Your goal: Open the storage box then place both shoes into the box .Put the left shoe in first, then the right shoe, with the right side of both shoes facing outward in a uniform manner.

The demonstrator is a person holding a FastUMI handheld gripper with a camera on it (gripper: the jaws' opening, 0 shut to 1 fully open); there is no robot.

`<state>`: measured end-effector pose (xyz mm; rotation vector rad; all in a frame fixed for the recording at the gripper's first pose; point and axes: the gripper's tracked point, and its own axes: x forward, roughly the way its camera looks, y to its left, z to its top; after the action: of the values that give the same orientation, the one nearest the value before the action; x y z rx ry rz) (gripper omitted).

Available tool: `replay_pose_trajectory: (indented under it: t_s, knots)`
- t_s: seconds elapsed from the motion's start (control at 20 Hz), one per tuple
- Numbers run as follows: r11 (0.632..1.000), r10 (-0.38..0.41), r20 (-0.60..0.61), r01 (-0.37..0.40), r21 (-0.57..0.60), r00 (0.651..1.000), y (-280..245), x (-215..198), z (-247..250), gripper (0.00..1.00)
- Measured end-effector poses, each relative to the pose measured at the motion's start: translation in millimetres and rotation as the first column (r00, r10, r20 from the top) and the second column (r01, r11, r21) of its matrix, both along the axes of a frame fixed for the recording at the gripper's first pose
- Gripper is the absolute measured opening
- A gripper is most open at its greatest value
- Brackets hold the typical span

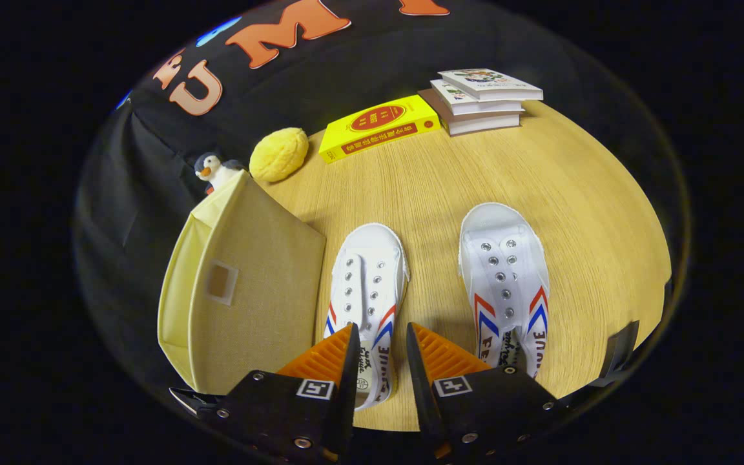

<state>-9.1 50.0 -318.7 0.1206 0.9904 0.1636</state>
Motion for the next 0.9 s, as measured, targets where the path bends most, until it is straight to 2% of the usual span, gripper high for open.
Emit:
replay_pose_trajectory:
  t_s: [0.2, 0.45, 0.6, 0.7, 0.9]
  knots:
    - [0.998, 0.052, -0.066, -0.054, -0.028, 0.996, 3.6, -0.6, -18.3, 0.40]
    - [0.994, 0.078, -0.128, -0.087, -0.066, 0.989, 6.4, 4.5, -36.8, 0.40]
    - [0.989, 0.117, -0.138, -0.127, -0.069, 0.984, 11.2, 7.5, -41.0, 0.39]
    - [0.988, 0.139, -0.145, -0.148, -0.054, 0.980, 13.1, 7.5, -43.2, 0.29]
    - [0.994, 0.110, -0.138, -0.112, -0.010, 0.984, 14.0, 8.7, -43.3, 0.19]
